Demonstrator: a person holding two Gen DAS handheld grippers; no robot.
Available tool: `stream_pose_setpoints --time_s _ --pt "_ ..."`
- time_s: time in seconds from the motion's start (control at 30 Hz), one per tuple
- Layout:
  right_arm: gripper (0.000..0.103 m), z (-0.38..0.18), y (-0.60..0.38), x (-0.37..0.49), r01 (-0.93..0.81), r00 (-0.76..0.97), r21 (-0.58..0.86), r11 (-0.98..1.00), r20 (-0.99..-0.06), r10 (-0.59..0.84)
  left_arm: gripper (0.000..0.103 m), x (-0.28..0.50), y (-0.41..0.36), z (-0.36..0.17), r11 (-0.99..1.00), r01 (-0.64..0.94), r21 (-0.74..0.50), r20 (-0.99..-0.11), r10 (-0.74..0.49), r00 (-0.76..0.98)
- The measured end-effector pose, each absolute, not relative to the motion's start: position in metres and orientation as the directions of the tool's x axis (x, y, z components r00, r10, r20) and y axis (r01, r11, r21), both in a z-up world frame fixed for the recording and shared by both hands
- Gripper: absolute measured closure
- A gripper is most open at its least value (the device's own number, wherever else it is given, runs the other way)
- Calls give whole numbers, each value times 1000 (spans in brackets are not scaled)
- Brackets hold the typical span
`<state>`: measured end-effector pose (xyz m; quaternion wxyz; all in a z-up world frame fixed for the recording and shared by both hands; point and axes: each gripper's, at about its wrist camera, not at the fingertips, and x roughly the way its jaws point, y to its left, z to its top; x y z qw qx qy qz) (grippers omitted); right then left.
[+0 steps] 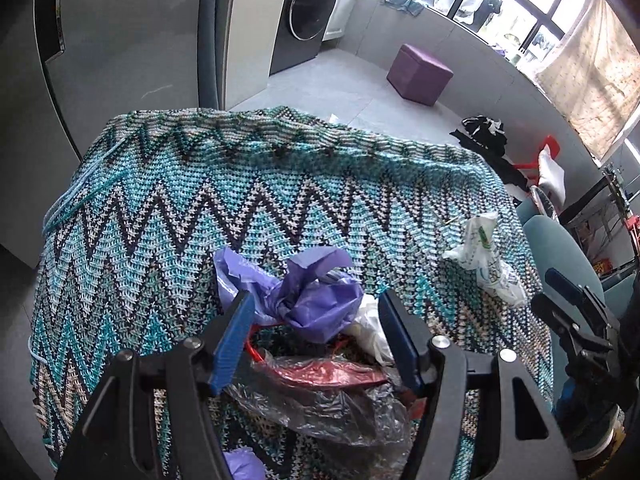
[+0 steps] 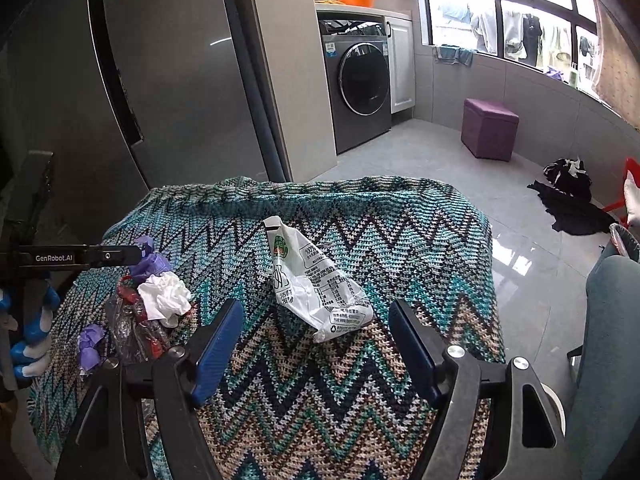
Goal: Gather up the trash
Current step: 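Grasp the purple plastic bag with the left tool while the right tool grasps the white milk carton, then carry the purple bag and white milk carton over the white bin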
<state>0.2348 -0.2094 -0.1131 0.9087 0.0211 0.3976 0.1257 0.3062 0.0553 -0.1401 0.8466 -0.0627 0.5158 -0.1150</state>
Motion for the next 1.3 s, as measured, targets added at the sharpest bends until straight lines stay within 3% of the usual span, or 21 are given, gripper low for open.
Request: stream_pose_setpoints --time_s 0.33,0.37,0.4,0.43,0.47,0.53,0.73,1.3 --pt "30 -155 -189 284 -209 598 80 975 -778 193 42 323 62 -171 969 88 -231 -879 -246 409" --pt "30 -156 -188 286 -209 590 77 975 -785 189 46 324 63 -171 968 88 -234 -877 -249 410" --pt "35 -159 -187 287 -206 587 71 976 -789 181 52 324 63 -172 967 87 -241 -876 -255 409" --pt "48 -160 -186 287 -206 583 66 976 -793 176 55 325 64 -171 964 86 -252 -873 -265 409" --pt "51 -162 -186 287 -207 580 69 976 -795 179 60 326 66 -170 959 89 -268 -869 -281 407" --pt "63 -160 -188 282 -207 585 75 976 -790 185 62 325 69 -167 957 94 -274 -862 -288 416" --pt "88 -142 -200 258 -216 615 132 967 -751 240 64 311 83 -146 948 100 -303 -829 -314 463" --pt "89 -56 -222 123 -285 727 181 941 -599 335 65 201 114 -47 914 176 -366 -675 -391 626"
